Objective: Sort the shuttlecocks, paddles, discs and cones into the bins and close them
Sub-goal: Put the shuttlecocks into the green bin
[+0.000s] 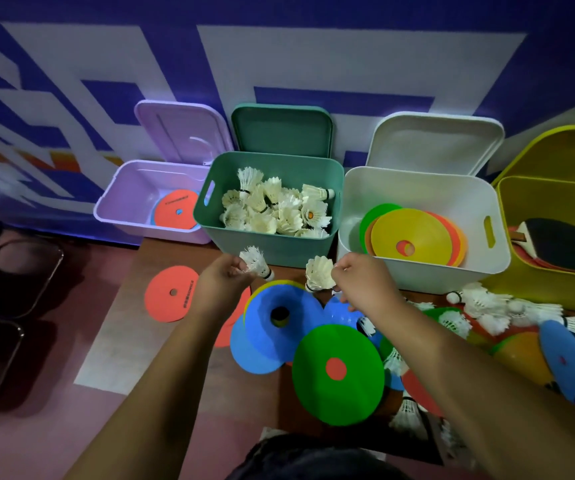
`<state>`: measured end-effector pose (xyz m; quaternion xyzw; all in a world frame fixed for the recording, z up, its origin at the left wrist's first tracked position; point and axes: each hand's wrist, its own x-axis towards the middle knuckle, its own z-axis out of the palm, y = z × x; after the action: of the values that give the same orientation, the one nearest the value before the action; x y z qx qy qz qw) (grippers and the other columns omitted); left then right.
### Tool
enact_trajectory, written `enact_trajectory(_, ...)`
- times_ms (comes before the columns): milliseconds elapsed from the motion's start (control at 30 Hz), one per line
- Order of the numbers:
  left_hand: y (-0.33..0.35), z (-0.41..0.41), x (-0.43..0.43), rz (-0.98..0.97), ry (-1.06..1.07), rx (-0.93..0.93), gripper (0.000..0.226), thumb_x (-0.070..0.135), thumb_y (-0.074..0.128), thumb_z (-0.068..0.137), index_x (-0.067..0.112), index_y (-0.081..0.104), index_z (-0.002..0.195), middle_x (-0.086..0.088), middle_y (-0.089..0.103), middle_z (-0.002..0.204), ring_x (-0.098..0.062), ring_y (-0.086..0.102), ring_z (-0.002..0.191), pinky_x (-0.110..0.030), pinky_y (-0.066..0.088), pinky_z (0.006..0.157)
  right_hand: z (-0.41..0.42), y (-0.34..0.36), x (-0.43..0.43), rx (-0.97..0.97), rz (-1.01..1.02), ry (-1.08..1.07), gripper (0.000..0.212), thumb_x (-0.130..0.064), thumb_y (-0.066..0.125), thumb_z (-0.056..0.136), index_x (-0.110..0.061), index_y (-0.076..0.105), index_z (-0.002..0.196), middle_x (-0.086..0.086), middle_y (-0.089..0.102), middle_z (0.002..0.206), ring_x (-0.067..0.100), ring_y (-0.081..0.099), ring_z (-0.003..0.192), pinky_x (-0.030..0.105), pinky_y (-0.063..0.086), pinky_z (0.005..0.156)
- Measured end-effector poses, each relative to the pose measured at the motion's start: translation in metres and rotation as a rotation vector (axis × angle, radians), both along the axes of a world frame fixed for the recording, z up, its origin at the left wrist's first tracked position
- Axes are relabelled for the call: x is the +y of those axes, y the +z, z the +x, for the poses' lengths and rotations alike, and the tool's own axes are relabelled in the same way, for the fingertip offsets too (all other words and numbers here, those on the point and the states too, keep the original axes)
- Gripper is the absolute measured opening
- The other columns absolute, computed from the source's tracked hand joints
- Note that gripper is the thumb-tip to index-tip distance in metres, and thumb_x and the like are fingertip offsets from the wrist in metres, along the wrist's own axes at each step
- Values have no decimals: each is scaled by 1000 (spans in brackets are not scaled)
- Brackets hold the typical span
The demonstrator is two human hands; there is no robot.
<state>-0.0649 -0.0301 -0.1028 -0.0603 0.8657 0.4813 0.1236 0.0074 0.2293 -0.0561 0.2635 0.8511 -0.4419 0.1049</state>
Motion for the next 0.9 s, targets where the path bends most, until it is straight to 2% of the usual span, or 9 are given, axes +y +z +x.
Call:
enact_trajectory(100, 12, 6, -2, 8, 1, 42, 19, 30, 80, 80, 27, 61, 82, 0, 62, 67, -20, 56, 61, -38, 47, 60, -8, 19, -1, 32, -164, -48, 17, -15, 57, 95, -15, 71, 87, 9, 74, 76, 21, 66, 54, 39, 61, 52)
enact_trajectory(167, 19, 8, -6, 15, 10, 59, 20, 28, 81, 82, 25, 61, 84, 1, 61, 68, -19, 55, 61, -39, 47, 62, -16, 29, 1, 94, -205, -65, 16, -16, 58, 97, -16, 73, 91, 8, 74, 76, 14, 64, 50, 34, 59, 50)
enact_trajectory(267, 30, 10, -12, 43, 37, 79, 22, 30, 81, 82, 22, 62, 85, 2, 58, 67, -18, 54, 62, -39, 47, 63, -34, 46, 5, 182, -233, -105, 15, -20, 58, 98, -17, 73, 98, 7, 76, 81, 10, 65, 52, 32, 60, 53)
enact_trajectory(400, 43, 10, -23, 58, 85, 102, 19, 24, 82, 86, 20, 63, 86, -1, 55, 66, -18, 51, 59, -36, 44, 61, -57, 65, 6, 288, -300, -164, 15, -21, 57, 98, -18, 71, 94, 6, 77, 83, 10, 63, 56, 30, 57, 55)
enact_trajectory(500, 49, 9, -31, 119, 112, 86, 18, 23, 83, 83, 20, 65, 84, -1, 54, 65, -20, 52, 60, -39, 45, 61, -69, 67, 4, 305, -311, -171, 15, -22, 58, 99, -16, 71, 93, 5, 76, 81, 9, 61, 54, 30, 57, 55)
enact_trajectory(600, 55, 3, -37, 145, 128, 80, 18, 19, 82, 84, 18, 65, 83, 3, 51, 64, -19, 50, 63, -38, 44, 64, -82, 60, -4, 248, -317, -133, 17, -24, 59, 102, -13, 72, 100, 8, 76, 84, 13, 62, 58, 31, 56, 56)
enact_trajectory(733, 60, -9, -36, 177, 117, 82, 17, 20, 81, 86, 18, 65, 83, 6, 53, 63, -18, 51, 64, -38, 44, 66, -86, 47, -17, 18, -291, 38, 24, -37, 56, 107, -16, 64, 116, 3, 76, 100, 20, 73, 72, 37, 62, 67)
enact_trajectory(800, 63, -17, -34, 176, 92, 100, 16, 23, 81, 86, 20, 66, 84, 6, 54, 65, -17, 54, 65, -38, 45, 67, -85, 43, -20, -6, -266, 78, 16, -31, 53, 107, -19, 62, 115, 1, 76, 102, 22, 75, 79, 41, 64, 75)
enact_trajectory(900, 67, -31, -27, 166, 68, 127, 15, 29, 80, 85, 24, 65, 85, 5, 57, 67, -17, 56, 66, -38, 47, 68, -81, 41, -19, -26, -247, 93, 17, -26, 54, 106, -18, 68, 111, -1, 79, 97, 22, 76, 83, 40, 64, 75)
